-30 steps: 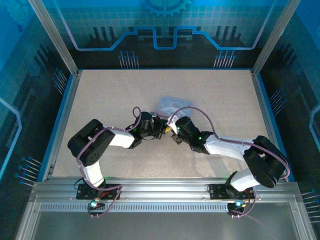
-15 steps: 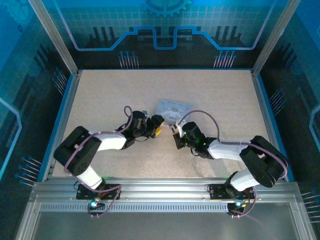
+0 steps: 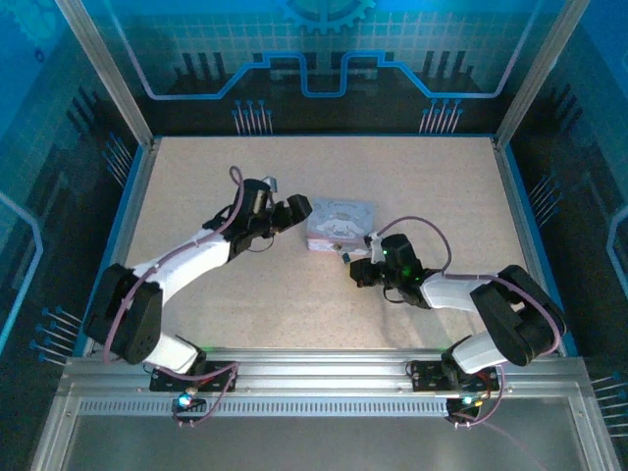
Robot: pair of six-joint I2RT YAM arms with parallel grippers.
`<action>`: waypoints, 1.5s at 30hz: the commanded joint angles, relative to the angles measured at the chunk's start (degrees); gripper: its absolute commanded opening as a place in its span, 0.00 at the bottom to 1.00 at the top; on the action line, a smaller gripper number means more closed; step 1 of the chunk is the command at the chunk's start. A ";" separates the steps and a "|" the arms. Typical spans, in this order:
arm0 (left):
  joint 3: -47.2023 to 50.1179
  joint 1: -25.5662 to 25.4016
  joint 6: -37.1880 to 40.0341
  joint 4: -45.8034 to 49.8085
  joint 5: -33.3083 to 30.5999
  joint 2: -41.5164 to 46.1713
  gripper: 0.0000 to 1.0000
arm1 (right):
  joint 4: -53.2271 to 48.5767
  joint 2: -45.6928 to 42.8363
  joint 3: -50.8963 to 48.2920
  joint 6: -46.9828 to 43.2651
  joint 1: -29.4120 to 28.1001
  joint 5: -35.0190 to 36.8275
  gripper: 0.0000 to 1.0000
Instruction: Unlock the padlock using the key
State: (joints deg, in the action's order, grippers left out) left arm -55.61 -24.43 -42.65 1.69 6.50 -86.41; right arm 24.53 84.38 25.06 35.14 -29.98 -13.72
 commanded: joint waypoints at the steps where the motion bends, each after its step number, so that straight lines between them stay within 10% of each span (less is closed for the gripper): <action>1: -7.98 0.08 12.78 10.15 2.80 -5.79 0.89 | 1.49 2.41 -1.09 5.00 2.22 -6.68 0.00; 15: -27.97 0.04 26.37 22.78 4.78 -25.65 0.91 | -1.13 3.74 -0.47 3.44 4.75 -7.86 0.08; 29: -23.39 0.09 26.32 21.88 1.41 -26.87 0.87 | -3.42 -6.82 -1.02 -2.09 7.01 -6.57 0.45; 45: -13.64 -0.01 23.67 19.09 0.44 -20.89 0.86 | 2.33 7.20 12.37 -9.14 13.59 -12.98 0.51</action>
State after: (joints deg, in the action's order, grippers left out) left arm -72.73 -24.14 -18.44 15.70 8.58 -107.96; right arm 22.81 89.52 34.92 28.91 -17.74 -24.56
